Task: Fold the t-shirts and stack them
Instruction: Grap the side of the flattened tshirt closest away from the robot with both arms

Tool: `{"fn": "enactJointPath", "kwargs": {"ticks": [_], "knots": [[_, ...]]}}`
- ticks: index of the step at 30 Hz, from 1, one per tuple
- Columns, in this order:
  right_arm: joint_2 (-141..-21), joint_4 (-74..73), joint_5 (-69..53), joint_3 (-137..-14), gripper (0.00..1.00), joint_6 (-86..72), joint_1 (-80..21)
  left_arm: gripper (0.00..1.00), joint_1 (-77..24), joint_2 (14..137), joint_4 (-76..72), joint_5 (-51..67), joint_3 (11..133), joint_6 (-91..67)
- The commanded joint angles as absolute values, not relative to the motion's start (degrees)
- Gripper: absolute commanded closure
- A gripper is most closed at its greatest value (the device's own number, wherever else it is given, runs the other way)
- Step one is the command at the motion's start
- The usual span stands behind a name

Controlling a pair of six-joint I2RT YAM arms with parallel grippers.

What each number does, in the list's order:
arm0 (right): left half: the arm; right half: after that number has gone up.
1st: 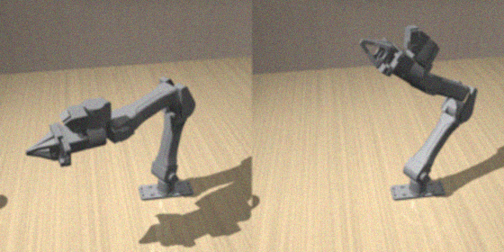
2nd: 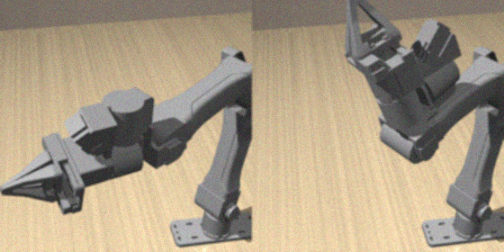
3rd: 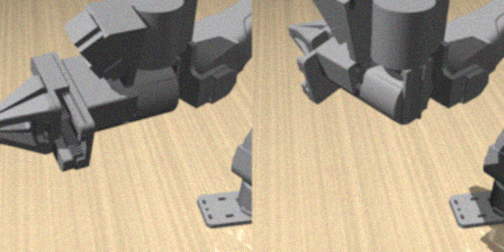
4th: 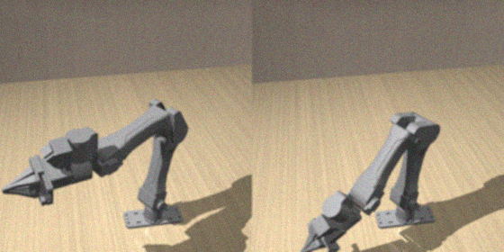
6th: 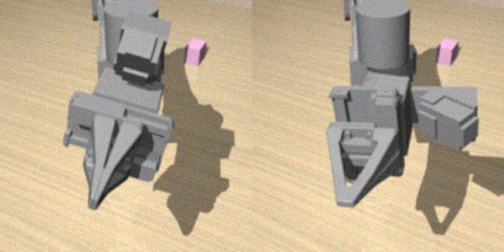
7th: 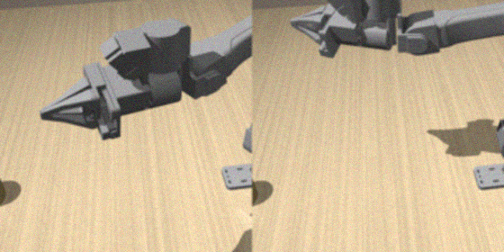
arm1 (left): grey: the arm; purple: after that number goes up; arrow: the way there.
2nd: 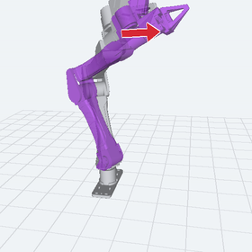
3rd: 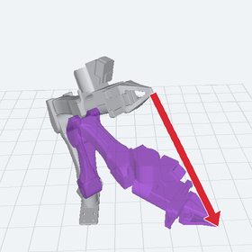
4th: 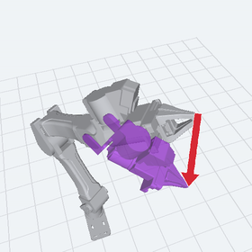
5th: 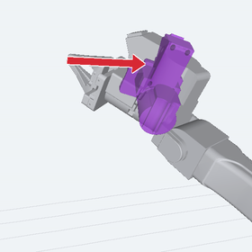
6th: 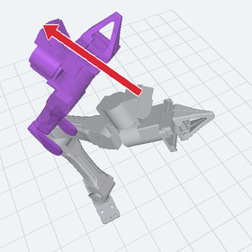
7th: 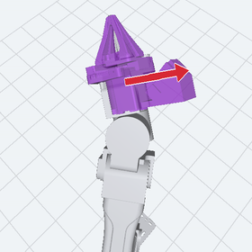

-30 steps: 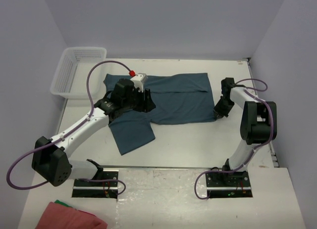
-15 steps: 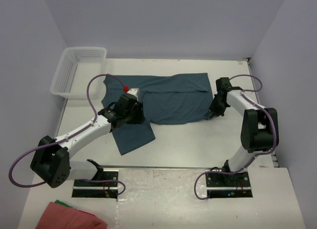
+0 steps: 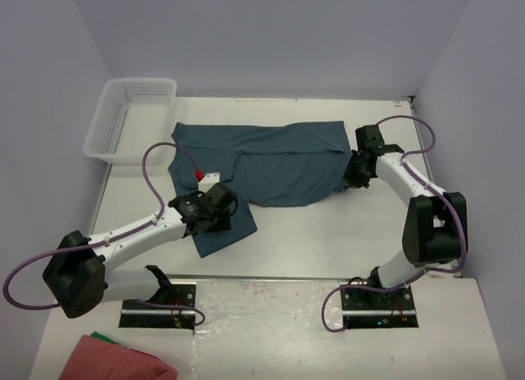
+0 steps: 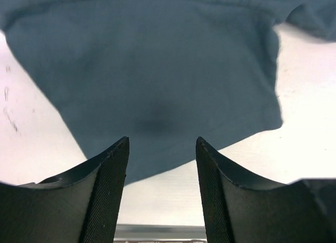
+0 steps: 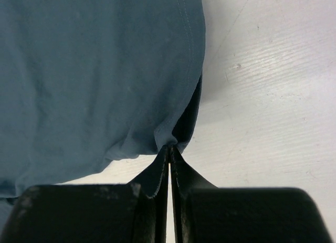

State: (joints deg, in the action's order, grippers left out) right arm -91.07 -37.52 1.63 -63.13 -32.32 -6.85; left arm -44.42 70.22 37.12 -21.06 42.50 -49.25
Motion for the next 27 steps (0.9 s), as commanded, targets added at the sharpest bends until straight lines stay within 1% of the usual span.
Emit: {"fn": "enactJointPath", "kwargs": {"ticks": [1, 2, 4, 11, 17, 20, 27], "knots": [[-90.4, -35.7, 0.4, -62.6, 1.00, -32.0, -7.1, 0.46, -47.8, 72.1, 44.8, -27.4, 43.1, -58.7], [-90.2, -35.6, 0.4, -62.6, 1.00, -31.8, -7.2, 0.49, -48.4, 72.7, 46.0, -27.7, 43.1, -59.8], [-90.0, -35.7, 0.4, -62.8, 1.00, -31.7, -7.2, 0.50, -49.8, 74.6, 48.5, -27.8, 42.8, -62.9], [-88.8, -35.8, -1.0, -62.3, 1.00, -31.4, -7.2, 0.50, -51.0, 74.9, 54.0, -29.3, 40.8, -70.2], [-88.9, -35.2, -1.7, -61.7, 1.00, -31.4, -7.2, 0.53, -51.2, 71.5, 51.6, -26.1, 37.7, -70.4], [-88.7, -35.2, -1.9, -61.5, 1.00, -31.4, -7.1, 0.52, -51.0, 70.5, 50.9, -25.0, 37.2, -70.7], [-87.4, -35.9, -2.2, -62.2, 1.00, -31.4, -7.2, 0.53, -50.5, 76.7, 52.4, -21.2, 39.9, -70.2]]}}
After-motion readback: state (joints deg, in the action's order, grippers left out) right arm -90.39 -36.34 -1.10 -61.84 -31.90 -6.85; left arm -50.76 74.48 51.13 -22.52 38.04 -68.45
